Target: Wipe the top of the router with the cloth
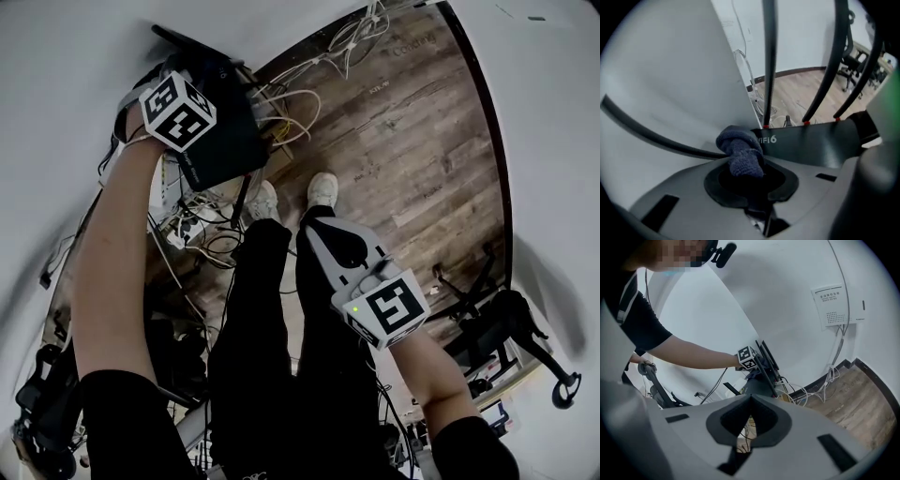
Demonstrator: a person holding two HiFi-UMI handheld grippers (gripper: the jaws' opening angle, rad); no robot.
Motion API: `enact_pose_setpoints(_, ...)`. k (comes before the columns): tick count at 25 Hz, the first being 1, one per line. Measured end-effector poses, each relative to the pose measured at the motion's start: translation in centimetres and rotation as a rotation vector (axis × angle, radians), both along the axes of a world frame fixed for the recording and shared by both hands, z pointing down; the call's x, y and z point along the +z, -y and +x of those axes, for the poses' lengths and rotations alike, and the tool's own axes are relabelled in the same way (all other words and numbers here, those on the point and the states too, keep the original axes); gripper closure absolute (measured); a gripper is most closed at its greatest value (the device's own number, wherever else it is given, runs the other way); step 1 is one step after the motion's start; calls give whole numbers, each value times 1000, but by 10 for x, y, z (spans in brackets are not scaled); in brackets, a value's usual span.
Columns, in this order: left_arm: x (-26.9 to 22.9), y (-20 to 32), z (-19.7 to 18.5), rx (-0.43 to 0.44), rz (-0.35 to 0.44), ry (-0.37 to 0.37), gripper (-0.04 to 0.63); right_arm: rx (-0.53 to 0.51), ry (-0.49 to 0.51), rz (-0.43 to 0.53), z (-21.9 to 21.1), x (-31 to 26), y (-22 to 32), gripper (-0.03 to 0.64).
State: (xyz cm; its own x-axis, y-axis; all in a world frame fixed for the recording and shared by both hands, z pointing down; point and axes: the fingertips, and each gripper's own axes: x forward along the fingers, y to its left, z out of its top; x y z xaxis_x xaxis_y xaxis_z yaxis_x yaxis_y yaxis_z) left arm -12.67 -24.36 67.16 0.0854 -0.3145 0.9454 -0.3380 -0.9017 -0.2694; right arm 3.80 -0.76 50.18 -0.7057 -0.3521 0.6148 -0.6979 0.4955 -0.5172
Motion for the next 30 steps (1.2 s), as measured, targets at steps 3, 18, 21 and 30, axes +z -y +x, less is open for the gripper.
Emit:
enact_pose_setpoints(3,0,8,-7,48,95,99,537,-6,4,-2,-1,0,-2,617)
enact_pose_setpoints(18,2,-42,5,186,-142,14,549,-5,11,0,-2,4,8,617)
enact_pose_setpoints(21,1,-56,9,195,-176,-16,549,-19,21,4,-9,2,7,617)
enact_pose_setpoints(30,-7,-131,28,224,-293,-173,548,-16,22,-12,-9,8,-3,617)
